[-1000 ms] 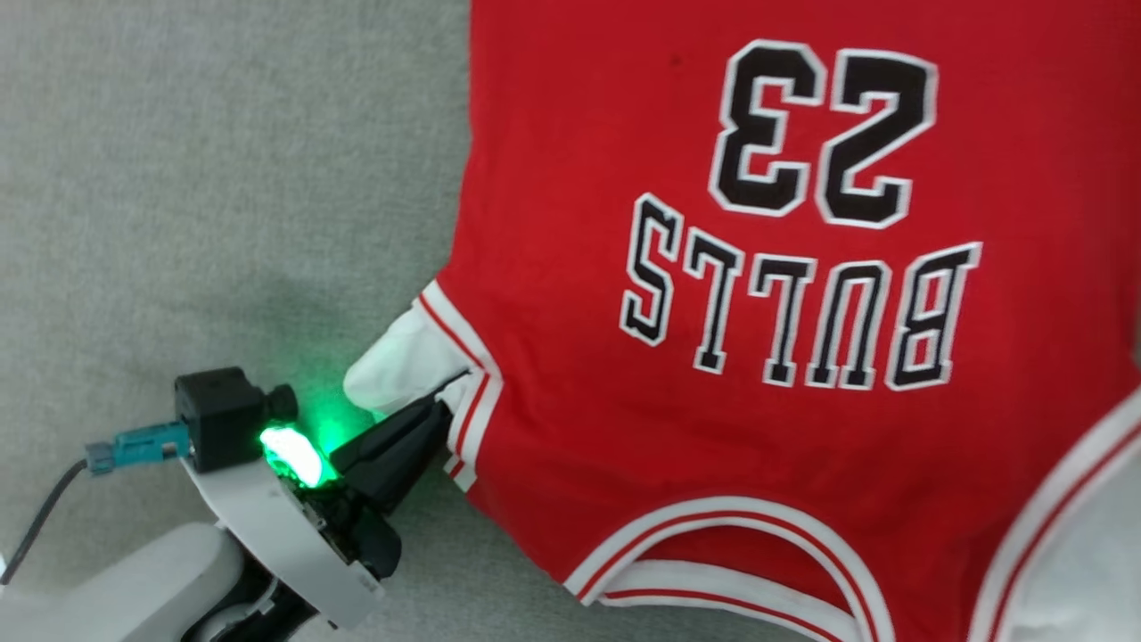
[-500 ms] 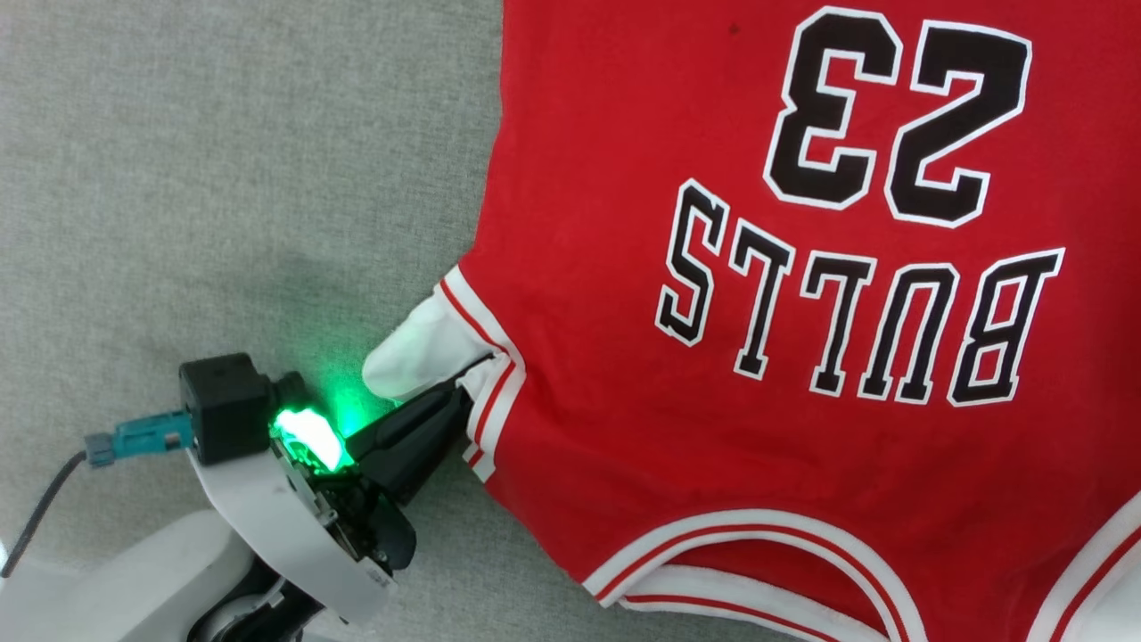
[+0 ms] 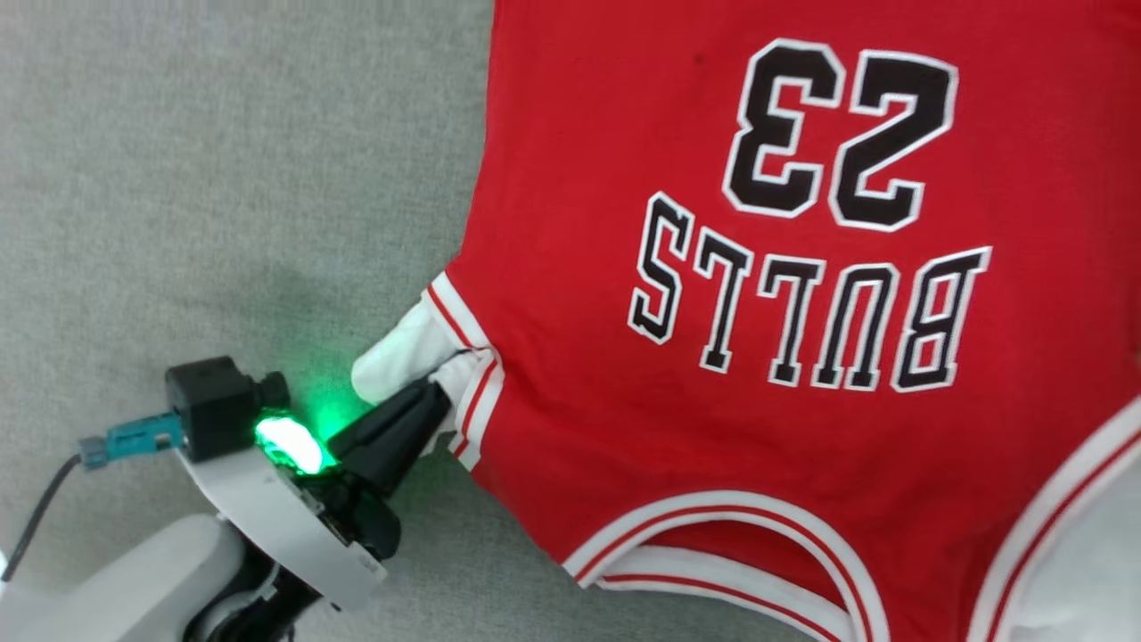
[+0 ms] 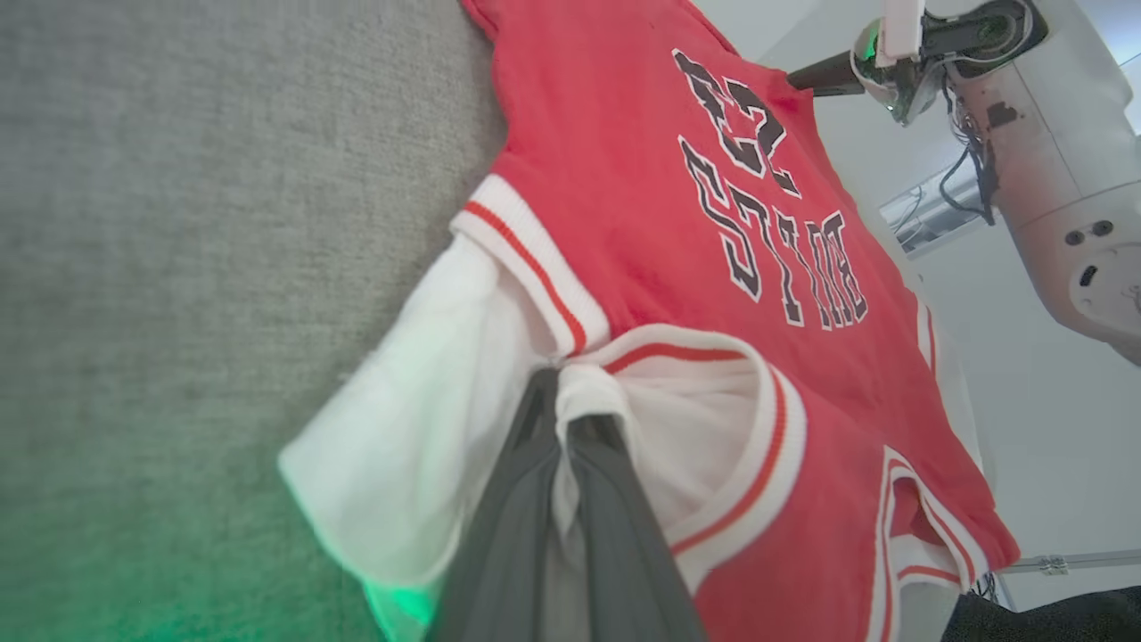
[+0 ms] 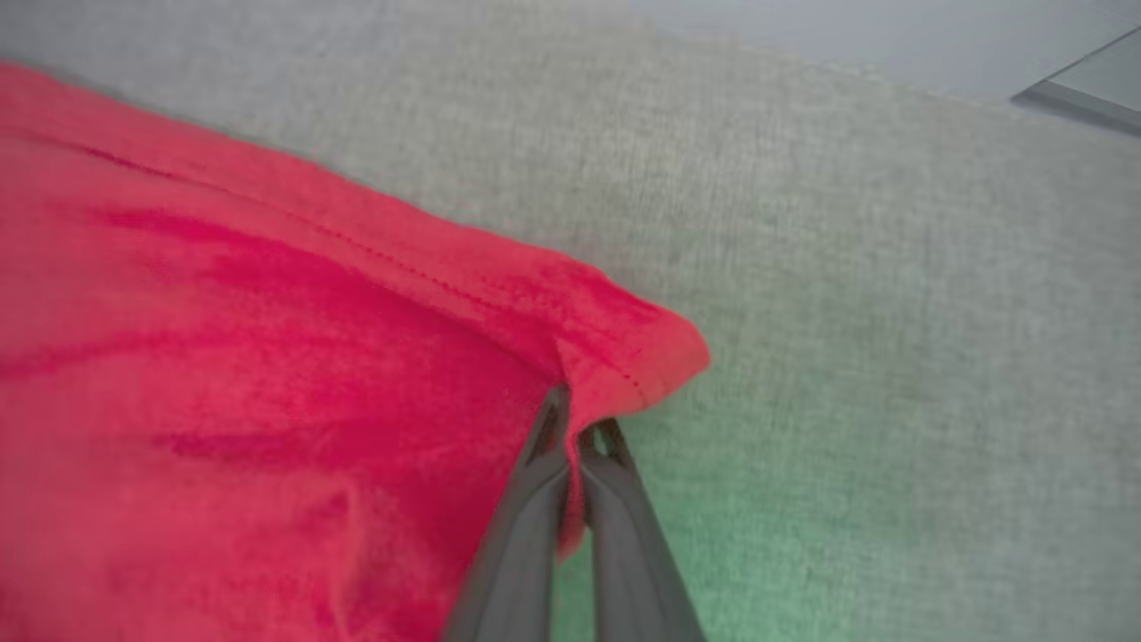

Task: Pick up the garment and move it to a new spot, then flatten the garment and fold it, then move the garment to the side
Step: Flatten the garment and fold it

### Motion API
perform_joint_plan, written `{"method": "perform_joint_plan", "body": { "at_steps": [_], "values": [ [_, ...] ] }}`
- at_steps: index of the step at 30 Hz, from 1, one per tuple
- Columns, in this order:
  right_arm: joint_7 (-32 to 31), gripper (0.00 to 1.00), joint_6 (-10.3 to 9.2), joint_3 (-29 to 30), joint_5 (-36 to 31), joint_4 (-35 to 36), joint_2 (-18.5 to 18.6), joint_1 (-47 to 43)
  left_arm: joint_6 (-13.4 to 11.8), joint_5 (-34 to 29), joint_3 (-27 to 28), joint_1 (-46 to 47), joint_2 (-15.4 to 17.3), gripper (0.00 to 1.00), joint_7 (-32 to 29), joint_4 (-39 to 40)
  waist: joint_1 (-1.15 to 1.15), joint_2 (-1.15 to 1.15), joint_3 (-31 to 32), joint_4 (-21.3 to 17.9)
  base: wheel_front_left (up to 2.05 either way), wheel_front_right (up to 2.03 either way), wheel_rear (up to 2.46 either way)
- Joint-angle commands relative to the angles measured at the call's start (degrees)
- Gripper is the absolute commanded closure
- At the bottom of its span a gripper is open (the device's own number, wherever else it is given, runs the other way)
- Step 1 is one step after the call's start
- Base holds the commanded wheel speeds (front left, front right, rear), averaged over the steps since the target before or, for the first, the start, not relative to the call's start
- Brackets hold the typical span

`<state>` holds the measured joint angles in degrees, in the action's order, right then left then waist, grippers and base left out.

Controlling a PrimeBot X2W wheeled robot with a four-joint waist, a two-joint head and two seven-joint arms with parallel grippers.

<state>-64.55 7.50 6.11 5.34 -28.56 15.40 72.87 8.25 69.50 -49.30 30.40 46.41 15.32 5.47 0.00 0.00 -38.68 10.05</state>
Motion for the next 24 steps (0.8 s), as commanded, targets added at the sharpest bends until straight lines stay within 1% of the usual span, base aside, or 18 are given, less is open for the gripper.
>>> {"method": "perform_joint_plan", "body": {
  "at_steps": [1,6,9,11,15,19,24],
  "values": [
    [-0.86,1.00,-0.02,-1.36,2.47,1.50,1.77,-4.13,-1.37,0.15,1.25,-1.06,1.62,1.00,-0.36,-3.75,0.00,0.00,3.37,-2.06,0.00,0.00,0.00],
    [-2.95,1.00,-0.02,-4.27,11.44,12.67,6.82,-15.96,-0.96,0.37,2.13,-3.49,2.20,1.00,-0.24,-3.25,0.00,0.00,7.24,-4.55,0.00,0.00,0.00],
    [-4.79,1.00,-0.02,-4.04,15.74,20.81,9.08,-24.44,-0.85,0.22,2.86,-4.75,2.83,1.00,-0.24,-3.14,0.00,0.00,8.96,-6.19,0.00,0.00,0.00],
    [-5.88,1.00,-0.02,-3.12,18.12,25.97,9.88,-30.24,-0.84,0.03,3.10,-5.43,3.30,1.00,-0.23,-3.06,0.00,0.00,9.94,-7.10,0.00,0.00,0.00],
    [-7.87,1.00,-0.02,-0.75,21.39,35.22,9.76,-42.43,-0.84,-0.10,3.64,-6.80,4.01,1.00,-0.23,-3.29,0.00,0.00,11.51,-9.01,0.00,0.00,0.00],
    [-8.85,1.00,-0.02,0.72,22.94,43.41,7.77,-53.95,-0.83,-0.22,4.19,-7.89,4.56,1.00,-0.23,-3.30,0.00,0.00,12.50,-10.81,0.00,0.00,0.00],
    [-7.73,1.00,-0.02,-0.29,23.41,49.80,4.93,-66.13,-0.83,-0.47,4.43,-8.62,4.99,1.00,-0.23,-2.94,0.00,0.00,12.99,-12.20,0.00,0.00,0.00]
  ]
}}
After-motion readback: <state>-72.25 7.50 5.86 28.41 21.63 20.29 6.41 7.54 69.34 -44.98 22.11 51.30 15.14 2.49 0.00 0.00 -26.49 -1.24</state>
